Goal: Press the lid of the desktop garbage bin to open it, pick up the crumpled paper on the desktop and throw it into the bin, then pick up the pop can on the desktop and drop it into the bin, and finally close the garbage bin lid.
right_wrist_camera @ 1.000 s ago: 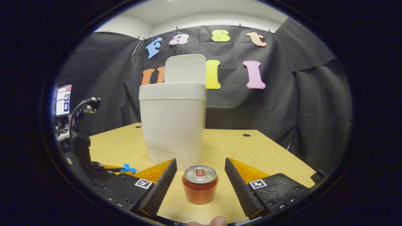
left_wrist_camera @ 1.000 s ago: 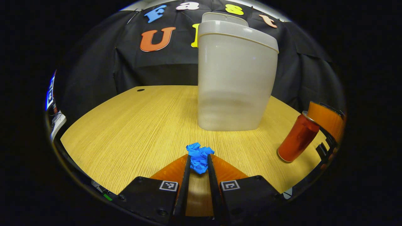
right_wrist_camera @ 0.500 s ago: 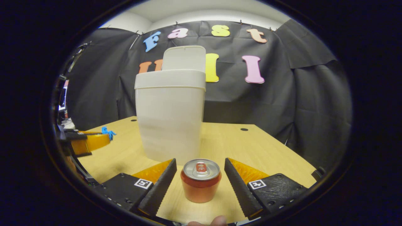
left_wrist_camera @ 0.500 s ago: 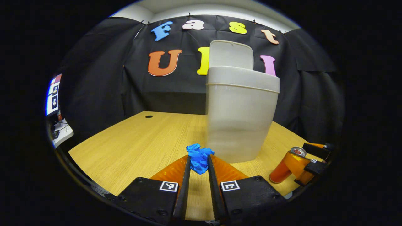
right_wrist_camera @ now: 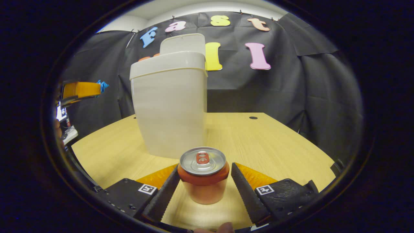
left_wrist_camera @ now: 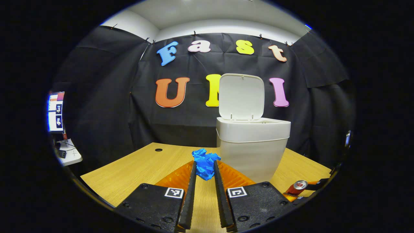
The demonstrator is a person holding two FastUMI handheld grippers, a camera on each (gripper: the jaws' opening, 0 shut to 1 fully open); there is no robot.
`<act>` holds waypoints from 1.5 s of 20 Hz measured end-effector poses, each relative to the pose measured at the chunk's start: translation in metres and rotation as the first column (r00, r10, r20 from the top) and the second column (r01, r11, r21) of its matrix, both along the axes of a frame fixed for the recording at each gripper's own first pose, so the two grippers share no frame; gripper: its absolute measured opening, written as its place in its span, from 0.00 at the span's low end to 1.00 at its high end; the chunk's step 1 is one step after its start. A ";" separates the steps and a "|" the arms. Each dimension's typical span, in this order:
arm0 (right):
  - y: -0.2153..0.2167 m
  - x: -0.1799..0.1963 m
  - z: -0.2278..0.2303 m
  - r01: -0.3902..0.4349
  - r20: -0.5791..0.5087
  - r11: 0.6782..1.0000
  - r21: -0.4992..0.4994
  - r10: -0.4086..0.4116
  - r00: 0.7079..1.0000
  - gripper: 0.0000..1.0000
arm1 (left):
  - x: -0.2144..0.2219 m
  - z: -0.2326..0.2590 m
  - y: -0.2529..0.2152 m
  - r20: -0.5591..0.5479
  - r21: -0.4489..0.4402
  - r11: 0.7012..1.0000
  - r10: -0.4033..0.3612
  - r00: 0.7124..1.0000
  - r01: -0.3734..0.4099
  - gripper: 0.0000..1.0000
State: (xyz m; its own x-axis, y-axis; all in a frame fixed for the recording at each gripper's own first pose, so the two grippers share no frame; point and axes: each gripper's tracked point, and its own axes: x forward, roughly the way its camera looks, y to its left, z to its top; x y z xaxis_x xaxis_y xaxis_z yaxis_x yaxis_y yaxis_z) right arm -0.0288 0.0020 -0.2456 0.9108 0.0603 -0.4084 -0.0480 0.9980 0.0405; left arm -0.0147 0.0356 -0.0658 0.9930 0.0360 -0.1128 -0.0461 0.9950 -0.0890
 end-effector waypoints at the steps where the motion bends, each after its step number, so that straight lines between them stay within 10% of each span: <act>1: 0.001 0.000 -0.004 -0.004 -0.011 1.000 0.008 0.004 1.000 0.95 | 0.004 0.006 -0.004 0.013 0.003 1.000 -0.005 1.000 0.005 0.35; 16: 0.010 -0.005 -0.040 -0.052 -0.142 0.997 0.052 0.059 0.988 0.95 | 0.064 0.074 -0.041 0.102 0.000 0.996 -0.085 0.991 0.086 0.35; 18: 0.008 -0.005 -0.036 -0.053 -0.138 0.996 0.066 0.062 0.989 0.83 | 0.072 0.078 -0.045 0.098 -0.005 0.995 -0.097 0.990 0.098 0.34; 30: -0.019 -0.006 0.043 -0.030 0.022 0.991 0.134 0.028 0.999 0.81 | 0.135 0.090 -0.071 0.063 0.003 0.988 -0.157 0.986 0.157 0.40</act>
